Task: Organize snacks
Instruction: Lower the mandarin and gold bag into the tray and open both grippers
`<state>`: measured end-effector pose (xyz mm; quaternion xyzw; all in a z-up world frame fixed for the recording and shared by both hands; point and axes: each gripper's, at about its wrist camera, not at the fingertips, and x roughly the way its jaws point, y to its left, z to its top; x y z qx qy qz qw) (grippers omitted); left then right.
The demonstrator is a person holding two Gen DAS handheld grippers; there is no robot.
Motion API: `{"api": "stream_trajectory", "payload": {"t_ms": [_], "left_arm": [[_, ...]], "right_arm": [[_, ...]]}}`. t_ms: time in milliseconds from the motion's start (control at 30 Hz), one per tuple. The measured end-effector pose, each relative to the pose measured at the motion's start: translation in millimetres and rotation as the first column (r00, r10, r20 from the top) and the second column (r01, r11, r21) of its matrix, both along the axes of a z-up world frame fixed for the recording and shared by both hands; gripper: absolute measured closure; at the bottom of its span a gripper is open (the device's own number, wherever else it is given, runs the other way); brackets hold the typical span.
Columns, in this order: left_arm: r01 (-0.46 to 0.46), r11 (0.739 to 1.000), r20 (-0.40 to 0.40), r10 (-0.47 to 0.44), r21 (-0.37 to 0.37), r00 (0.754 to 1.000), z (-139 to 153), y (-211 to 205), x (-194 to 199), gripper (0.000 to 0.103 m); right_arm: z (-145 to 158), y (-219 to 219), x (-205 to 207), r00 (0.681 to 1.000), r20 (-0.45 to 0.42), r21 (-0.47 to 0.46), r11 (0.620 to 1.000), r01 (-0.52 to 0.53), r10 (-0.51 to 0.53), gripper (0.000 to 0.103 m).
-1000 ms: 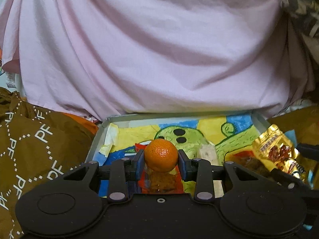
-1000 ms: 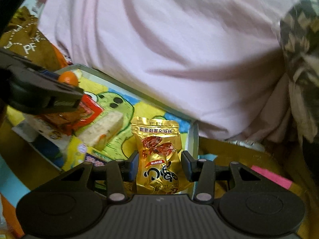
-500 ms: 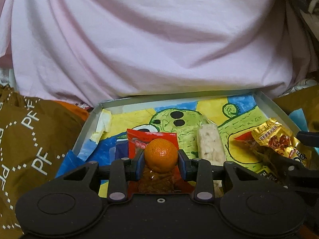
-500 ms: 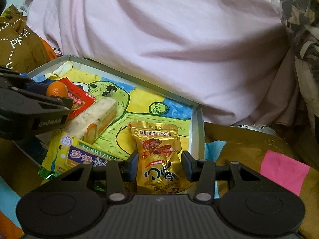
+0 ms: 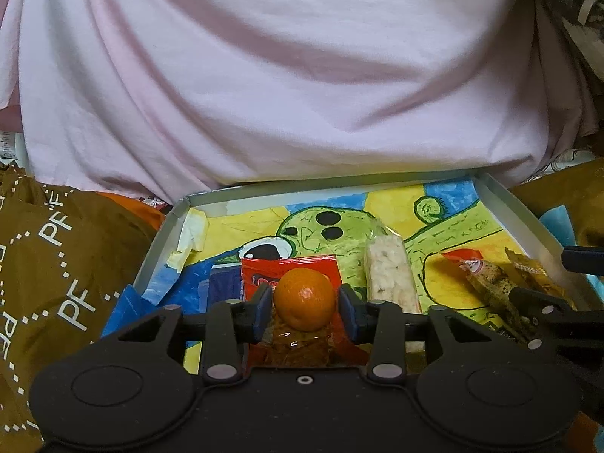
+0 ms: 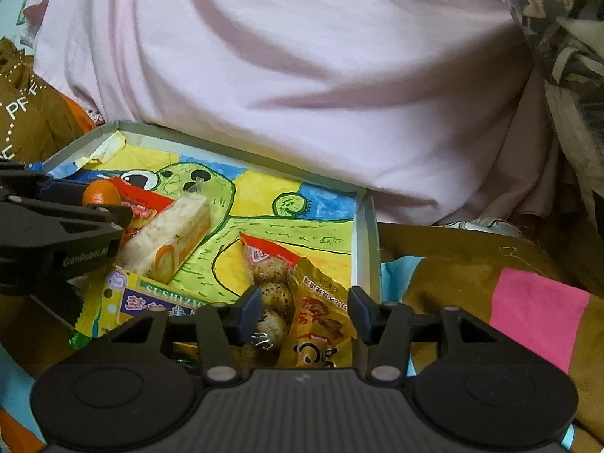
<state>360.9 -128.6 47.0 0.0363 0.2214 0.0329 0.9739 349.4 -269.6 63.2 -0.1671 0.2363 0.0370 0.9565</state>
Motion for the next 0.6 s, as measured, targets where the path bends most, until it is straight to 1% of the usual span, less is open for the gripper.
{"api": "stream_trajectory", "payload": {"t_ms": [67, 100, 133, 200, 267, 333, 400, 500, 600], "left_arm": [[-0.005, 1.000, 0.005, 0.005, -0.003, 1.000, 3.4, 0.3, -2.2, 0.047], [-0.011, 1.000, 0.010, 0.011, -0.006, 1.000, 5.5, 1.0, -3.4, 0.038], [-0.018, 1.000, 0.016, 0.018, -0.012, 1.000, 7.8, 2.3, -4.8, 0.034], [-0.036, 0.999, 0.032, 0.037, -0.033, 0.999, 13.4, 6.3, -8.4, 0.025], [-0.052, 0.998, 0.037, 0.053, -0.046, 0.998, 18.5, 10.4, -11.1, 0.020], [-0.063, 0.997, 0.041, 0.065, -0.048, 0.997, 23.9, 14.1, -14.0, 0.010], [-0.071, 0.996, 0.055, 0.074, -0.049, 0.996, 29.8, 18.9, -19.9, 0.004], [-0.059, 0.996, 0.088, 0.064, -0.068, 0.994, 40.4, 28.6, -32.0, 0.001], [-0.049, 0.994, 0.097, 0.058, -0.100, 0.994, 51.2, 39.2, -43.2, 0.001]], "right_arm": [[2.5, -0.5, -2.4, 1.000, 0.010, -0.005, 1.000, -0.001, 0.001, 0.036], [4.3, -1.0, -4.4, 1.000, 0.016, -0.007, 1.000, -0.003, 0.003, 0.029], [6.2, -1.5, -6.4, 1.000, 0.022, -0.007, 1.000, -0.002, 0.002, 0.023], [10.4, -2.9, -11.1, 0.999, 0.038, -0.004, 1.000, 0.002, -0.002, 0.018], [14.1, -3.8, -15.8, 0.999, 0.044, 0.000, 1.000, 0.002, -0.002, 0.014], [17.7, -4.2, -21.1, 0.999, 0.052, 0.008, 1.000, 0.002, -0.003, 0.009], [21.2, -4.5, -30.5, 0.998, 0.065, 0.026, 1.000, 0.001, -0.003, 0.005], [24.4, -4.0, -46.2, 0.997, 0.072, 0.040, 0.999, -0.018, 0.015, 0.003], [28.5, -0.7, -63.8, 0.996, 0.089, 0.041, 0.999, -0.036, 0.032, 0.001]]}}
